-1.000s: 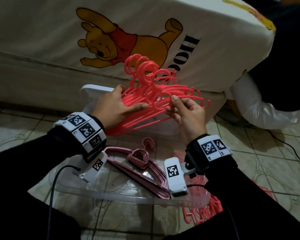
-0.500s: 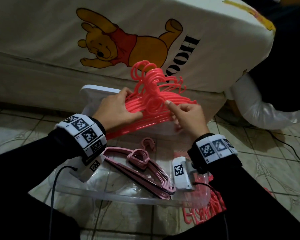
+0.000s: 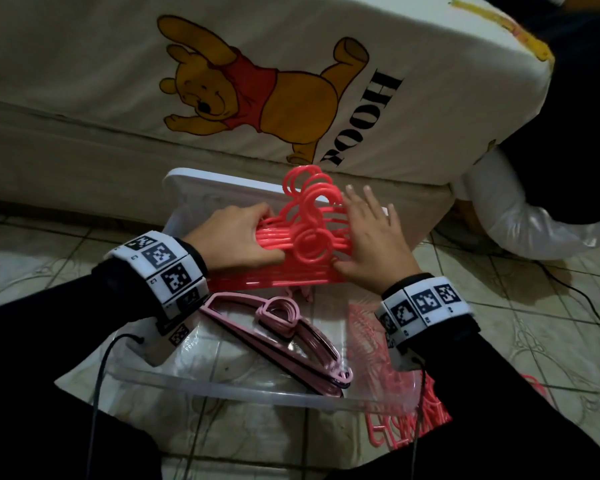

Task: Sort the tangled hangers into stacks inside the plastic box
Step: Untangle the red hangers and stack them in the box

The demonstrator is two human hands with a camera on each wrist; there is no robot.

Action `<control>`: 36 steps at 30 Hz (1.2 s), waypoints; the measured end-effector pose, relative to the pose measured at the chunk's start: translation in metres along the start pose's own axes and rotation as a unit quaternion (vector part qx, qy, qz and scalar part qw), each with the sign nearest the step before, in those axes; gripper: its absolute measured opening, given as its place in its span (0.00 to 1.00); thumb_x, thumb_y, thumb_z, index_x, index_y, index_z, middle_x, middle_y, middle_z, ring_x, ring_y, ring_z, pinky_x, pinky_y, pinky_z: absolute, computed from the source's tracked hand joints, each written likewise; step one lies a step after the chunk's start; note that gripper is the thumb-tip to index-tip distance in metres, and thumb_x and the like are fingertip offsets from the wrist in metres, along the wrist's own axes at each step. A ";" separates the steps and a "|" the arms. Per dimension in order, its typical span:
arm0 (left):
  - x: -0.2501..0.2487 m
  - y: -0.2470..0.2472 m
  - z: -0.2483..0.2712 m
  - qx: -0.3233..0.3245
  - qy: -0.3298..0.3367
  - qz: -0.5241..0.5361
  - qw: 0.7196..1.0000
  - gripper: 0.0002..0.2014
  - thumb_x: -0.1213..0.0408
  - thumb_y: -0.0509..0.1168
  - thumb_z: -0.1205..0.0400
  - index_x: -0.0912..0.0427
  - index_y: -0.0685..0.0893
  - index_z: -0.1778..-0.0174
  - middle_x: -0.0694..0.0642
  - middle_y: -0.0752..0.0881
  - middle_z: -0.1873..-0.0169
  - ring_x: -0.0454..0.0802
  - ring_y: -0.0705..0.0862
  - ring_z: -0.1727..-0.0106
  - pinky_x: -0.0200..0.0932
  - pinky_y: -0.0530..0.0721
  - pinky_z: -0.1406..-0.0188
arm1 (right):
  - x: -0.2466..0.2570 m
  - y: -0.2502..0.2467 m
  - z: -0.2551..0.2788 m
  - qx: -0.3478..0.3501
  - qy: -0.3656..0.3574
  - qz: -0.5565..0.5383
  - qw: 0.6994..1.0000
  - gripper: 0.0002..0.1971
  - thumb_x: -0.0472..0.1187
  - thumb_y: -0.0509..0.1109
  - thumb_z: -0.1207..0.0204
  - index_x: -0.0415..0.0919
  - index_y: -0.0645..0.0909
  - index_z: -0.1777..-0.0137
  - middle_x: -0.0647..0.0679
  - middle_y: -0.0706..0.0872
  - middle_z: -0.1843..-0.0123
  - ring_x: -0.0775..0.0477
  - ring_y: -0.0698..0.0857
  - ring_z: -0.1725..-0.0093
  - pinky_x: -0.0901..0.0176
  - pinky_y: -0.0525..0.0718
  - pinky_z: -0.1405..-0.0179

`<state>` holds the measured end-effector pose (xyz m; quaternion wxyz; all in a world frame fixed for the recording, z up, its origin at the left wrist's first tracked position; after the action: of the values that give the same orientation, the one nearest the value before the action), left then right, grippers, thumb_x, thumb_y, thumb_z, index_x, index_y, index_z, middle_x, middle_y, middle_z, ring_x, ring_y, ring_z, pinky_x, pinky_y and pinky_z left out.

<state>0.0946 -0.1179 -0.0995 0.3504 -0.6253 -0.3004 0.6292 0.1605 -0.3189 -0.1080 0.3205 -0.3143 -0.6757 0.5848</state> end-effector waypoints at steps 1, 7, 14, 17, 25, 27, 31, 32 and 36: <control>0.001 0.002 0.000 0.008 -0.005 0.003 1.000 0.30 0.31 0.60 0.45 0.43 0.75 0.51 0.43 0.86 0.59 0.43 0.85 0.59 0.38 0.78 0.56 | 0.000 0.005 -0.001 0.024 0.002 -0.022 0.999 0.48 0.48 0.75 0.34 0.43 0.51 0.18 0.45 0.56 0.16 0.44 0.47 0.16 0.35 0.45 0.21; 0.009 0.011 -0.001 0.055 -0.033 -0.030 0.997 0.30 0.30 0.60 0.42 0.45 0.79 0.50 0.46 0.87 0.56 0.46 0.85 0.56 0.43 0.82 0.51 | 0.002 0.016 -0.004 0.027 -0.014 -0.013 0.999 0.12 0.40 0.65 0.23 0.41 0.75 0.40 0.40 0.85 0.43 0.35 0.84 0.43 0.54 0.72 0.57; 0.014 0.021 0.000 0.108 -0.040 -0.082 0.990 0.26 0.32 0.57 0.40 0.45 0.76 0.55 0.48 0.84 0.57 0.51 0.81 0.56 0.41 0.72 0.57 | 0.007 0.030 -0.001 0.082 -0.039 -0.054 0.994 0.09 0.44 0.66 0.24 0.43 0.77 0.47 0.37 0.86 0.50 0.33 0.86 0.50 0.48 0.80 0.55; 0.017 0.026 0.000 0.139 -0.044 -0.081 0.986 0.24 0.34 0.56 0.38 0.46 0.76 0.54 0.50 0.84 0.56 0.51 0.81 0.55 0.41 0.73 0.56 | 0.008 0.035 0.002 0.098 -0.036 -0.055 0.993 0.11 0.49 0.68 0.25 0.44 0.79 0.48 0.37 0.88 0.54 0.33 0.87 0.53 0.47 0.83 0.55; 0.020 0.029 -0.004 0.142 -0.051 -0.052 0.987 0.22 0.37 0.58 0.38 0.48 0.76 0.57 0.50 0.84 0.57 0.51 0.82 0.55 0.42 0.75 0.56 | 0.010 0.037 0.005 0.128 -0.025 -0.122 0.984 0.16 0.53 0.74 0.30 0.46 0.74 0.51 0.45 0.86 0.51 0.41 0.85 0.53 0.53 0.80 0.54; 0.019 0.030 -0.006 0.144 -0.052 -0.036 0.988 0.23 0.38 0.58 0.39 0.49 0.77 0.56 0.51 0.85 0.56 0.52 0.83 0.54 0.44 0.78 0.53 | 0.009 0.037 0.002 0.115 -0.018 -0.106 0.988 0.15 0.51 0.72 0.28 0.44 0.75 0.49 0.42 0.87 0.49 0.37 0.85 0.50 0.50 0.81 0.53; 0.020 0.031 -0.007 0.140 -0.055 -0.017 0.988 0.24 0.40 0.59 0.38 0.52 0.80 0.54 0.52 0.85 0.56 0.52 0.83 0.53 0.44 0.78 0.51 | 0.006 0.037 0.003 0.102 -0.025 -0.068 0.992 0.12 0.47 0.69 0.25 0.41 0.75 0.47 0.37 0.86 0.48 0.32 0.84 0.49 0.47 0.80 0.54; 0.021 0.032 -0.007 0.140 -0.056 -0.014 0.988 0.23 0.40 0.60 0.38 0.51 0.80 0.55 0.52 0.85 0.56 0.52 0.83 0.53 0.44 0.78 0.51 | 0.006 0.037 0.003 0.100 -0.027 -0.058 0.993 0.11 0.44 0.67 0.24 0.40 0.75 0.46 0.35 0.86 0.49 0.31 0.84 0.49 0.47 0.79 0.55; 0.024 0.031 -0.010 0.145 -0.056 -0.015 0.988 0.21 0.40 0.60 0.37 0.49 0.79 0.55 0.52 0.85 0.55 0.52 0.82 0.54 0.43 0.77 0.53 | 0.008 0.036 0.003 0.101 -0.036 -0.039 0.993 0.10 0.41 0.64 0.22 0.37 0.76 0.44 0.31 0.85 0.52 0.27 0.85 0.51 0.45 0.79 0.56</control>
<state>0.1027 -0.1171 -0.1387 0.4296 -0.5270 -0.2347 0.6948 0.1553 -0.3101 -0.1430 0.3488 -0.2325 -0.6362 0.6477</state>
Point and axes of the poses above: each hand's wrist, its own z-axis away from the middle knuckle, its own y-axis out of the palm, x = y × z, the point moved 3 cm from there along -z, towards the middle knuckle
